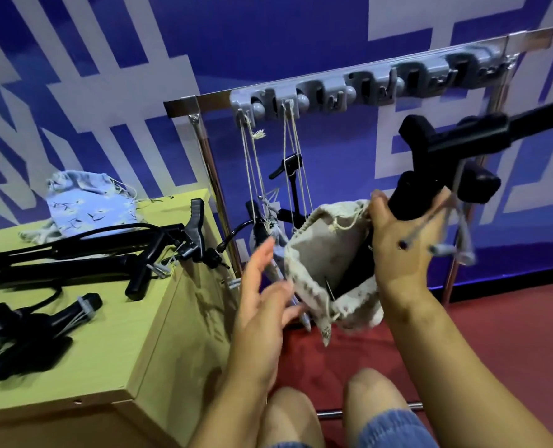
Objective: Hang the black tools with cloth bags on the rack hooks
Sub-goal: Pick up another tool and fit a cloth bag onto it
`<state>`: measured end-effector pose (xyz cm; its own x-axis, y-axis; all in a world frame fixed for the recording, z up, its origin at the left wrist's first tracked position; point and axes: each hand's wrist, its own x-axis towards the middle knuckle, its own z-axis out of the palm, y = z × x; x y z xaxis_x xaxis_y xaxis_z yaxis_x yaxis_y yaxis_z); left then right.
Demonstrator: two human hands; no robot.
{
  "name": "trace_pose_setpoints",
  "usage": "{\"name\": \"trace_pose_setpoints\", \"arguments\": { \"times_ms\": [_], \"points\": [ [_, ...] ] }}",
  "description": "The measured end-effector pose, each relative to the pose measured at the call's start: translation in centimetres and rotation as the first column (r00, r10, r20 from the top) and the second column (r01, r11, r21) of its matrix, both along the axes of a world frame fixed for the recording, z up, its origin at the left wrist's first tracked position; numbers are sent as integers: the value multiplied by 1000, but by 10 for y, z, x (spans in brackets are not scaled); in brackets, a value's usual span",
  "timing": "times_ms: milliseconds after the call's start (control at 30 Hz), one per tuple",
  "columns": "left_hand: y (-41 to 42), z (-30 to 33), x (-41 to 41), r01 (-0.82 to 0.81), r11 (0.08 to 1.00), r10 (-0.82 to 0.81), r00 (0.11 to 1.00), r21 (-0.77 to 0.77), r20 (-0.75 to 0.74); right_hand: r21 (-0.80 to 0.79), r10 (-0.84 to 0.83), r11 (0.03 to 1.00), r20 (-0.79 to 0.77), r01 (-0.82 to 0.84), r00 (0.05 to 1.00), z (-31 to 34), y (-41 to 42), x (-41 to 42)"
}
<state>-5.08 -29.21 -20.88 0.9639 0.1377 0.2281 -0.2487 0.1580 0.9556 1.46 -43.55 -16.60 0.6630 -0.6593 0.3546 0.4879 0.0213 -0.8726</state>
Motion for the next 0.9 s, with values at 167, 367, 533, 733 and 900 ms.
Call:
{"name": "trace_pose_setpoints", "arguments": {
  "times_ms": [167, 367, 533, 733, 900],
  "points": [
    [-3, -4, -3, -37, 771, -223, 920, 636, 323, 80, -2, 997, -56, 7, 998, 4, -3, 3],
    [-10, 3, 15, -316, 717, 14, 898, 622, 440, -30, -9, 1000, -138, 5, 990, -1, 9, -6],
    [-14, 11, 12, -158, 580, -149, 944, 799, 295, 38, 21, 999, -132, -17, 991, 0, 5, -3],
    [-18, 3, 18, -246, 540, -82, 936, 805, 341, -32, -32, 999, -126, 28, 992, 1, 14, -6],
    [-19, 3, 20, -233, 543, -72, 944, 806, 322, -63, 56, 996, -140, -65, 989, -6, 15, -10]
  ]
}}
